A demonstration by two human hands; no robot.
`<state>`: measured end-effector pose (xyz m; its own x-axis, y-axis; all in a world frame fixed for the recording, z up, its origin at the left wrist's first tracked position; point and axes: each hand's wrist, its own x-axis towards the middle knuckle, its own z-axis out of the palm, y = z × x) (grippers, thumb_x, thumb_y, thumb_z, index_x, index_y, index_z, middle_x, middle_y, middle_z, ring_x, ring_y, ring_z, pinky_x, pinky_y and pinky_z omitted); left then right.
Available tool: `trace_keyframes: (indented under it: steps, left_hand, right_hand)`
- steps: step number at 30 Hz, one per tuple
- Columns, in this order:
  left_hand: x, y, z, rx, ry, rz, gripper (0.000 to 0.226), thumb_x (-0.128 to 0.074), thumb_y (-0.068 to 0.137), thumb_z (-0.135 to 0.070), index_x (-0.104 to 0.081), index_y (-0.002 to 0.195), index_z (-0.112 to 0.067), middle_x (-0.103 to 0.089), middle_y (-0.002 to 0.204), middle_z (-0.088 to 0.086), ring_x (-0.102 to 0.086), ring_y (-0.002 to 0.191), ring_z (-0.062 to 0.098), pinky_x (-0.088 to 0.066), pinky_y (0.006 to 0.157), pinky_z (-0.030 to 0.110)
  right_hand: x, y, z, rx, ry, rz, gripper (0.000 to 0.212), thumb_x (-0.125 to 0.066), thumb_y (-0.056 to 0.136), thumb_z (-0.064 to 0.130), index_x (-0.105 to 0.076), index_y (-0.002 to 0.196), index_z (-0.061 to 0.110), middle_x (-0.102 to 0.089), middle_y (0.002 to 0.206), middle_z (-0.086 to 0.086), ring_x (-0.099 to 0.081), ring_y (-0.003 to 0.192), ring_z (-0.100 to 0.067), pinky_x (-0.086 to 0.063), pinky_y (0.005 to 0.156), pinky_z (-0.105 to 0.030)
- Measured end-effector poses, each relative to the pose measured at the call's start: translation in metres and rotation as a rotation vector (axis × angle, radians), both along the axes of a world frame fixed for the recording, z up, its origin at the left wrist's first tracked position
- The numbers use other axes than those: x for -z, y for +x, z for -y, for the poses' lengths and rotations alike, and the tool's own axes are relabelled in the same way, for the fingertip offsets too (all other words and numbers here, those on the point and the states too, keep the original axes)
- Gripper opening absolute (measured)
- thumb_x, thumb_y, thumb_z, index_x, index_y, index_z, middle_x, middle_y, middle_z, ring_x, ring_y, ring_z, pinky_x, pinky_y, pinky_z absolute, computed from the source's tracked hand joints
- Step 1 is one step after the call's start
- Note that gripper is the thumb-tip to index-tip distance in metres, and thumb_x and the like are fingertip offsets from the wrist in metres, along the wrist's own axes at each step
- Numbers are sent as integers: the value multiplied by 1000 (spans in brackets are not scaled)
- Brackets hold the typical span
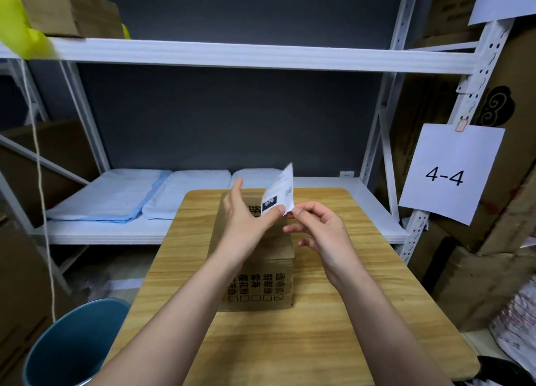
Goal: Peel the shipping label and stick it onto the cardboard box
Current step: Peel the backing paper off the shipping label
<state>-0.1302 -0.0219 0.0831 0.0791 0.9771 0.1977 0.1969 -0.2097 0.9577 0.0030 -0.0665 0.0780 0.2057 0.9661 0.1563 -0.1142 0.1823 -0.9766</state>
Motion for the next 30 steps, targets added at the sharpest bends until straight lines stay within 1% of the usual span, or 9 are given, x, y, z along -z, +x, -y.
trace_keyframes:
  steps: [1,3,4,6,8,15,20,27,30]
  left_hand:
    - [-2,0,2,0,50,-31,77,-73,79,-30,-32,144,-31,-30,141,-11,-31,130,3,-27,109,27]
    - [-4,-1,2,54,190,-36,41,-70,82,-21,-58,120,-31,-50,130,-11,-44,121,2,-34,108,26]
    - [-7,0,3,86,246,-38,27,-68,83,-16,-65,107,-29,-61,119,-9,-53,114,4,-40,105,27]
    - [-11,0,7,129,297,-46,16,-66,85,-12,-72,92,-24,-70,98,-10,-63,98,2,-48,92,21]
    - [-12,2,9,145,305,-49,13,-65,86,-12,-74,91,-19,-73,91,-11,-66,92,1,-50,85,16]
    - [-12,5,10,153,298,27,9,-70,83,-11,-74,91,-11,-75,89,-3,-71,87,6,-54,79,16]
    - [-14,6,10,140,307,31,8,-71,82,-12,-73,89,-10,-75,87,-2,-71,85,7,-54,78,15]
    - [-15,7,11,145,302,34,5,-71,82,-11,-73,87,-11,-75,84,-5,-70,81,2,-53,75,13]
    - [-16,7,10,139,296,20,5,-70,83,-12,-74,86,-11,-75,85,-4,-70,82,4,-54,77,15]
  right_hand:
    - [-1,0,0,5,9,2,8,-60,91,14,-64,84,17,-73,86,2,-68,66,-7,-43,52,-17]
    - [-3,0,0,24,30,10,6,-59,91,13,-65,91,12,-71,89,-1,-69,70,-7,-43,53,-17]
    - [-3,1,0,38,40,16,9,-59,91,13,-65,95,9,-71,91,-2,-69,72,-6,-44,53,-17]
    - [-4,1,0,62,54,40,14,-60,90,14,-66,98,5,-71,94,-4,-68,75,-5,-45,56,-19]
    - [-5,1,0,70,66,65,17,-60,90,15,-68,100,3,-72,94,-4,-68,78,-5,-47,58,-21]
    - [-6,0,0,119,117,120,12,-60,90,13,-70,92,8,-71,87,4,-64,77,3,-46,54,-15]
    - [-6,-1,-1,162,134,140,10,-61,90,13,-71,87,13,-70,85,2,-63,81,-3,-46,55,-16]
    - [-7,0,1,185,148,175,10,-62,89,12,-71,90,10,-70,87,1,-62,80,-6,-46,54,-15]
    - [-7,1,2,191,147,190,10,-62,89,14,-71,91,11,-71,88,2,-63,82,-7,-47,54,-13]
